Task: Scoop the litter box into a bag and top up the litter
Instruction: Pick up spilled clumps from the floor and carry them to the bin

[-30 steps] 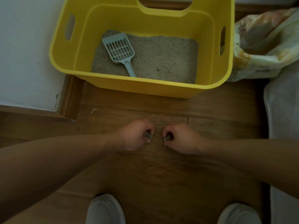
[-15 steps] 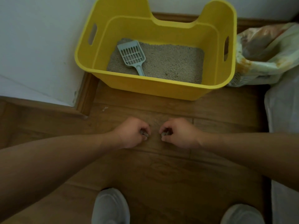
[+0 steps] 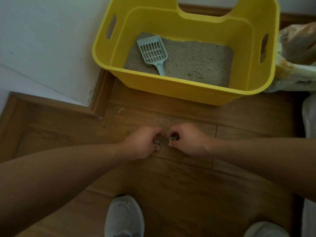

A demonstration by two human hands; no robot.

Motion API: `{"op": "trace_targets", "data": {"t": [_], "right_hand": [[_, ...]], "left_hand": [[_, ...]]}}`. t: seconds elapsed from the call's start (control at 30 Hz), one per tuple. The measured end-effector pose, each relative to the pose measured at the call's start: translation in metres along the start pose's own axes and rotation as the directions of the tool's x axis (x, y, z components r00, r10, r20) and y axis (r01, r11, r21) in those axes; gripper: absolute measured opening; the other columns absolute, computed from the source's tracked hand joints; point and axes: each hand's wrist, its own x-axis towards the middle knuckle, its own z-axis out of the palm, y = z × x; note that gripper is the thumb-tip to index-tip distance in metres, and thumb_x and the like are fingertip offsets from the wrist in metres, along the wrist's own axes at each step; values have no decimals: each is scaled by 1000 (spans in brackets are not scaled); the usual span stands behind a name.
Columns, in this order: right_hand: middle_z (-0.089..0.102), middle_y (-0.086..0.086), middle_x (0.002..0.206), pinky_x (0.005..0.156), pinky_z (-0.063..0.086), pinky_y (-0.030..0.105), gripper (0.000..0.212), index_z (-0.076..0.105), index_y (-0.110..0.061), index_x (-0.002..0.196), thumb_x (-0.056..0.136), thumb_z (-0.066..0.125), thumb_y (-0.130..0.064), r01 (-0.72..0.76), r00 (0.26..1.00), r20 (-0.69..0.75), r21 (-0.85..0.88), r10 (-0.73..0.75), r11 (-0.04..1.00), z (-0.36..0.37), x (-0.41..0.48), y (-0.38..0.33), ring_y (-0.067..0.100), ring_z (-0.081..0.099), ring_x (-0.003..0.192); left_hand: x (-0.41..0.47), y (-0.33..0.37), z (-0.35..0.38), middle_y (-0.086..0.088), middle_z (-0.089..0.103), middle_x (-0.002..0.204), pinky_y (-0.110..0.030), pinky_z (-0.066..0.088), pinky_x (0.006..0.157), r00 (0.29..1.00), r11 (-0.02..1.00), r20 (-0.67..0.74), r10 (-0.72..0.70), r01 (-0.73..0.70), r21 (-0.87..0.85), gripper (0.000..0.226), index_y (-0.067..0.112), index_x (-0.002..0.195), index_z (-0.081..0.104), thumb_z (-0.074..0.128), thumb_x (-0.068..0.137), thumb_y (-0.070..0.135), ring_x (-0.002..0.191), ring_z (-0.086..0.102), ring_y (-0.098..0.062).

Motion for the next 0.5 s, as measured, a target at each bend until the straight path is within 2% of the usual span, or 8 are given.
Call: {"op": "trace_targets", "data": {"t": [0.1, 0.17, 0.3, 0.37, 0.5], "right_hand": [[67, -3, 107, 84, 50, 31, 19, 70, -22, 106, 88, 69, -24, -22, 1000, -2, 7, 22, 1000, -1, 4, 3, 14, 59, 97], [67, -2, 108, 86, 50, 32, 20, 70, -20, 107, 88, 69, -23, -37, 999, -6, 14, 37, 999, -2, 6, 6, 17, 60, 100], [67, -1, 109, 83, 47, 27, 18, 70, -21, 105, 87, 70, -23, -43, 999, 7, 17, 43, 999, -2, 9, 16, 18, 59, 101], [67, -1, 109, 83, 47, 28, 19, 70, -21, 105, 87, 70, -24, -50, 999, 7, 24, 50, 998, -3, 9, 18, 18, 60, 102], [67, -1, 111, 86, 48, 28, 20, 70, -19, 107, 88, 70, -23, -47, 999, 6, 35, 47, 998, -10, 7, 20, 18, 60, 103]], "left_hand": [[6, 3, 3, 10, 54, 95, -25, 41, 72, 999, 1000, 34, -7, 7, -17, 50, 32, 127, 56, 76, 83, 21, 87, 55, -12], [9, 5, 4, 9, 53, 97, -21, 37, 74, 999, 1000, 53, 4, -4, 6, 45, 27, 128, 58, 73, 86, 19, 92, 55, -14], [12, 9, 7, 1, 64, 120, -18, 37, 79, 996, 997, 65, 53, -57, 58, 35, 19, 124, 65, 69, 90, 18, 109, 58, -17], [15, 7, 8, 0, 64, 120, -20, 40, 80, 997, 996, 59, 55, -59, 66, 32, 19, 119, 66, 71, 87, 19, 104, 59, -17], [17, 5, 9, 4, 61, 104, -22, 36, 73, 998, 997, 41, 50, -52, 56, 26, 20, 108, 66, 74, 83, 20, 91, 55, -12]]}}
